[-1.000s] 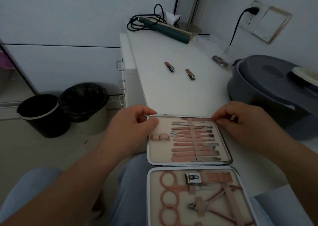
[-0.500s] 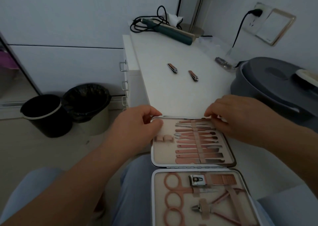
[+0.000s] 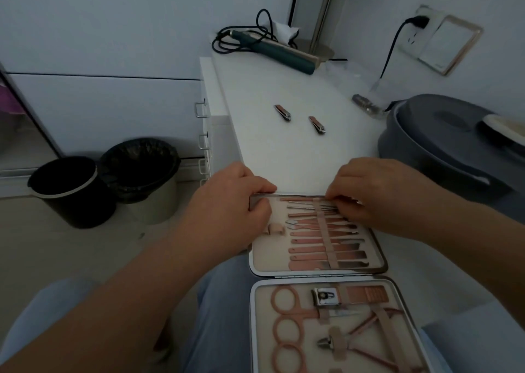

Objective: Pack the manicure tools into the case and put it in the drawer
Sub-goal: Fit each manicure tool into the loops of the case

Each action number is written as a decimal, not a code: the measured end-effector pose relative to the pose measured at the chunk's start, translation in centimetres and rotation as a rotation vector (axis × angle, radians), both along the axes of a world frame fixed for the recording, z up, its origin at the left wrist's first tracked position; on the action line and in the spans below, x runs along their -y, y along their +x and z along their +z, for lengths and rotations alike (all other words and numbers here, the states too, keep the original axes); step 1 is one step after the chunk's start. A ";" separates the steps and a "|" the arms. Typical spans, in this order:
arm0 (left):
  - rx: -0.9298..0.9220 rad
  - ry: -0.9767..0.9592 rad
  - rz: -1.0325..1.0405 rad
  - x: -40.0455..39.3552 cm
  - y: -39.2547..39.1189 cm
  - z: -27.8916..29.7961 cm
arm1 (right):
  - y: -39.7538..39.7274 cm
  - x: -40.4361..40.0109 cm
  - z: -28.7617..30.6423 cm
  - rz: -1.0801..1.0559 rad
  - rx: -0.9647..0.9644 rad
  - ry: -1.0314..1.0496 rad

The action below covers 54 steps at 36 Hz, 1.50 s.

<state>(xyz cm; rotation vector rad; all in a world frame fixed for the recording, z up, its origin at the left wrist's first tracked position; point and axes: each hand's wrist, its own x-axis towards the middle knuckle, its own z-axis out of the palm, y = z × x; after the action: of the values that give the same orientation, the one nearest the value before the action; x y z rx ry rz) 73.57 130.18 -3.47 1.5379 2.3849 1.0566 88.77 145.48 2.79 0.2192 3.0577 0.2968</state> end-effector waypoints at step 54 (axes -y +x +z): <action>0.261 0.089 -0.017 -0.8 -0.3 0.5 | -0.8 -2.0 -0.9 -0.045 -0.036 -0.086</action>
<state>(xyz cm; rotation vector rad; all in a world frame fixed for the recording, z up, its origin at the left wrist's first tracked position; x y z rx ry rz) 73.25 131.03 -2.97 1.3470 2.1737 1.2873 87.96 147.52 1.87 0.2916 3.0874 0.1601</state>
